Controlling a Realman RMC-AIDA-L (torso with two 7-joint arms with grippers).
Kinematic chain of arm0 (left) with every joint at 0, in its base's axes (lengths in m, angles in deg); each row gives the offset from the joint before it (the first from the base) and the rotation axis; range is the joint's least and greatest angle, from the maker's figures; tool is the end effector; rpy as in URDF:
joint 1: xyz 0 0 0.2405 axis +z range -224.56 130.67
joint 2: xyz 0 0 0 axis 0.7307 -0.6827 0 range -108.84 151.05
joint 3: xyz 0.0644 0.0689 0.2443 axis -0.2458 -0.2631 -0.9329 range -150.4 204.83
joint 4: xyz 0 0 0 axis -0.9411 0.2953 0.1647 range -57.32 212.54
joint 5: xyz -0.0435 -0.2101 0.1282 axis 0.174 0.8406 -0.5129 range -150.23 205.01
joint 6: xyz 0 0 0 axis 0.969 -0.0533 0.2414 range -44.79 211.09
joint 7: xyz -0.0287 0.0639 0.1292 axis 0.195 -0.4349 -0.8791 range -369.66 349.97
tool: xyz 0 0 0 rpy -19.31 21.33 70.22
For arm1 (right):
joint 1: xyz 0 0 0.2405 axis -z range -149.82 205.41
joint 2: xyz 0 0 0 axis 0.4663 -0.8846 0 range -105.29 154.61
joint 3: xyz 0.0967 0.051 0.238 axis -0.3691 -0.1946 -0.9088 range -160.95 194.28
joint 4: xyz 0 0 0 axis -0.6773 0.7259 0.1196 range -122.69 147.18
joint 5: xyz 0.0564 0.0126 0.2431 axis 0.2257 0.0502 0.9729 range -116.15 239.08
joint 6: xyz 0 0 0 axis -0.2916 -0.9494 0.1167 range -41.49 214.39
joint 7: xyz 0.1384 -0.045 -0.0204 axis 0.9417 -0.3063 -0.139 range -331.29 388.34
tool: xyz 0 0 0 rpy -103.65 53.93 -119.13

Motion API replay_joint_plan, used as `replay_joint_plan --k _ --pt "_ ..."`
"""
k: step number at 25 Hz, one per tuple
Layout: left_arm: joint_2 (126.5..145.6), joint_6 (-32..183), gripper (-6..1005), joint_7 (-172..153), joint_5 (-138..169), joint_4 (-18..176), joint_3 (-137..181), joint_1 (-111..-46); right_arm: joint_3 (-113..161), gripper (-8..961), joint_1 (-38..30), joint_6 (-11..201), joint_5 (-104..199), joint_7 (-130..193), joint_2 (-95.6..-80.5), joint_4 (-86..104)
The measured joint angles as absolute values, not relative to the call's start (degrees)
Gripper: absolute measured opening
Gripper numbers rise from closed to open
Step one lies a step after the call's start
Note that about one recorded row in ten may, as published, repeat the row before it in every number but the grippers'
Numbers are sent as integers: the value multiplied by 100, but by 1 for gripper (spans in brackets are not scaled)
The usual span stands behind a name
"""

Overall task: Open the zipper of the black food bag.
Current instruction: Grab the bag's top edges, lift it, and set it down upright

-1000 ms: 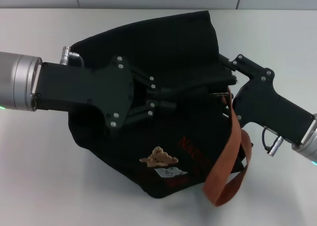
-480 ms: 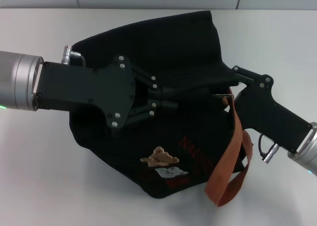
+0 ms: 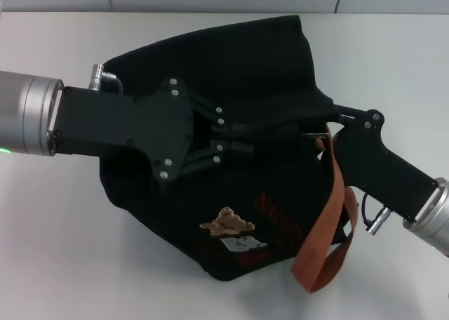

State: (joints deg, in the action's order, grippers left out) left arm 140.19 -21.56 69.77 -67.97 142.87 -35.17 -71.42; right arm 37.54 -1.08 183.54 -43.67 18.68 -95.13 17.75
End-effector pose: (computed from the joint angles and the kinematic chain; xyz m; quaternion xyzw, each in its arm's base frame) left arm -0.1756 0.3346 0.0304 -0.9583 0.0555 -0.2804 0.0079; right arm 0.2720 0.2758 -0.0948 -0.8281 -0.1593 0.3801 0.3800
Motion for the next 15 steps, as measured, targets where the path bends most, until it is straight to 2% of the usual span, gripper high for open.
replay_joint_plan --k 5,11,15 --pt "14019 -2113 102 6971 -6796 14257 -3534 -7155 3797 213 -129 18350 -4388 1867 -9514 1778" --pt "14019 -2107 102 6969 -6796 14255 -3544 -7165 3802 57 -145 18332 -4392 1867 -9514 1778" --pt "14019 -2108 102 6969 -6796 14256 -3545 -7173 3802 36 -152 18332 -4392 1865 -9513 1778"
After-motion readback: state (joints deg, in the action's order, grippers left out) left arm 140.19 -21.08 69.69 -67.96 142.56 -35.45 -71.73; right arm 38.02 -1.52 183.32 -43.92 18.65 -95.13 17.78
